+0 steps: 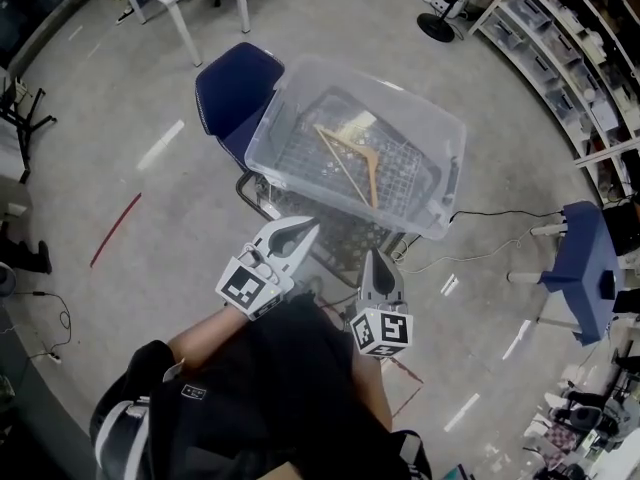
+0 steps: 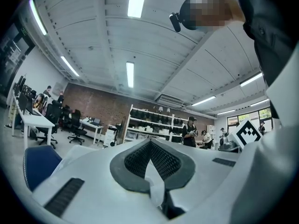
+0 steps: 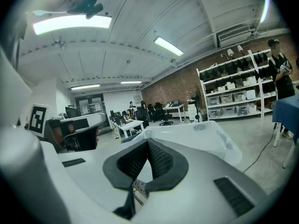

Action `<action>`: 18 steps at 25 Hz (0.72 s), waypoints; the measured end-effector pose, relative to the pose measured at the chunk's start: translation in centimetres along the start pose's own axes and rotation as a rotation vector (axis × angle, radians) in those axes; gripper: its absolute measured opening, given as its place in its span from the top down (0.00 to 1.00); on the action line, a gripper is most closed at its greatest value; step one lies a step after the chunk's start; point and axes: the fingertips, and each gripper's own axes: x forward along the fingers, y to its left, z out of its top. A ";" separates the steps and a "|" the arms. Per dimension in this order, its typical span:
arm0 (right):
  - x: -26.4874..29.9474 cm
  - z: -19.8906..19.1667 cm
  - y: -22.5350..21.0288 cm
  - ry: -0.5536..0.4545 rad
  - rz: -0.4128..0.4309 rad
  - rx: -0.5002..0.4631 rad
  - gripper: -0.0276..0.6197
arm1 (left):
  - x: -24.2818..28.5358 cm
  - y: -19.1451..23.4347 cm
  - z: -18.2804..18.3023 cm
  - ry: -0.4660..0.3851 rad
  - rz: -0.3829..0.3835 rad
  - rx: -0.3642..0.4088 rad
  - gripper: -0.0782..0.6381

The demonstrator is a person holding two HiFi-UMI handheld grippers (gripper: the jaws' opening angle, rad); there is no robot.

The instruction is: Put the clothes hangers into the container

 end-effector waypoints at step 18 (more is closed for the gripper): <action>-1.3 0.0 -1.6 -0.011 0.002 -0.009 0.94 | 1.0 -2.2 -0.3 -0.007 0.007 0.015 0.86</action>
